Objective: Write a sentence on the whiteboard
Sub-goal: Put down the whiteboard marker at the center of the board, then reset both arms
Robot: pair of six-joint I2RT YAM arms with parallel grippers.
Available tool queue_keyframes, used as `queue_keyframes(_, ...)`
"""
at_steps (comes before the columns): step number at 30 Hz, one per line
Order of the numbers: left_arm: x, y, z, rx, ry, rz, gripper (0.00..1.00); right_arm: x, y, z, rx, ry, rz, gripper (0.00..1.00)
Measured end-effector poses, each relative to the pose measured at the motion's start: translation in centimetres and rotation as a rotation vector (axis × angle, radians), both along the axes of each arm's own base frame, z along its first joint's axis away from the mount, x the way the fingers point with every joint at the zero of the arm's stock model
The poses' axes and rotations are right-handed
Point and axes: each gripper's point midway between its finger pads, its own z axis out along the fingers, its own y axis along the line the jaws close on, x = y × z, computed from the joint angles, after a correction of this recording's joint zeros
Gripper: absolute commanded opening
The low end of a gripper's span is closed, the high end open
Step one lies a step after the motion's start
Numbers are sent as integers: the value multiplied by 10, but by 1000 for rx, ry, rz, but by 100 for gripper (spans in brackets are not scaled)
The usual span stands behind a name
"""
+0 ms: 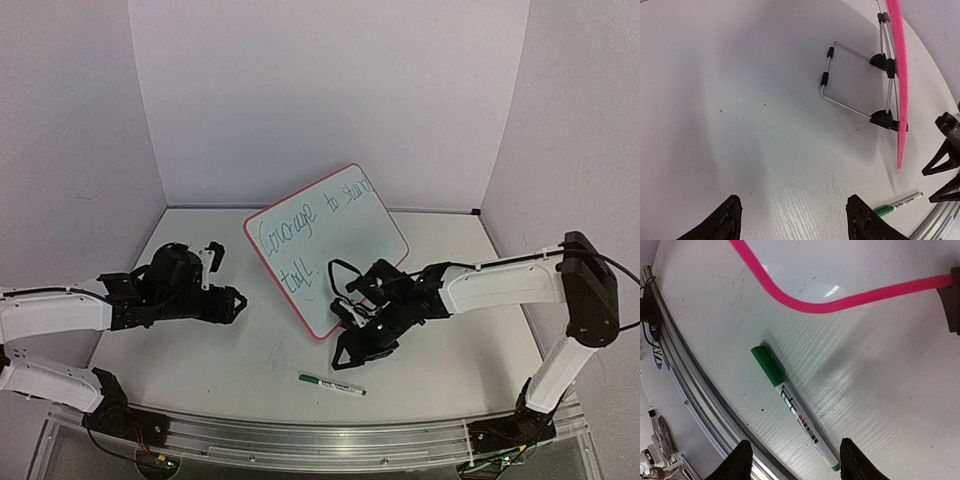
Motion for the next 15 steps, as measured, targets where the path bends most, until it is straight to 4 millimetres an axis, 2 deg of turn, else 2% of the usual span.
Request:
queue_keyframes(2, 7, 9, -6, 11, 11, 33, 73, 6, -6, 1, -23, -21, -22, 78)
queue_keyframes(5, 20, 24, -13, 23, 22, 88, 76, 20, -20, 5, -44, -55, -61, 87)
queue_keyframes(8, 40, 46, -22, 38, 34, 165, 81, 46, -44, 12, -56, -91, -142, 96)
queue_keyframes(10, 54, 64, -27, 42, 42, 224, 85, 67, -67, 18, -64, -118, -214, 98)
queue_keyframes(15, 89, 115, -38, 45, 71, 377, 92, 128, -146, 39, -88, -214, -437, 98)
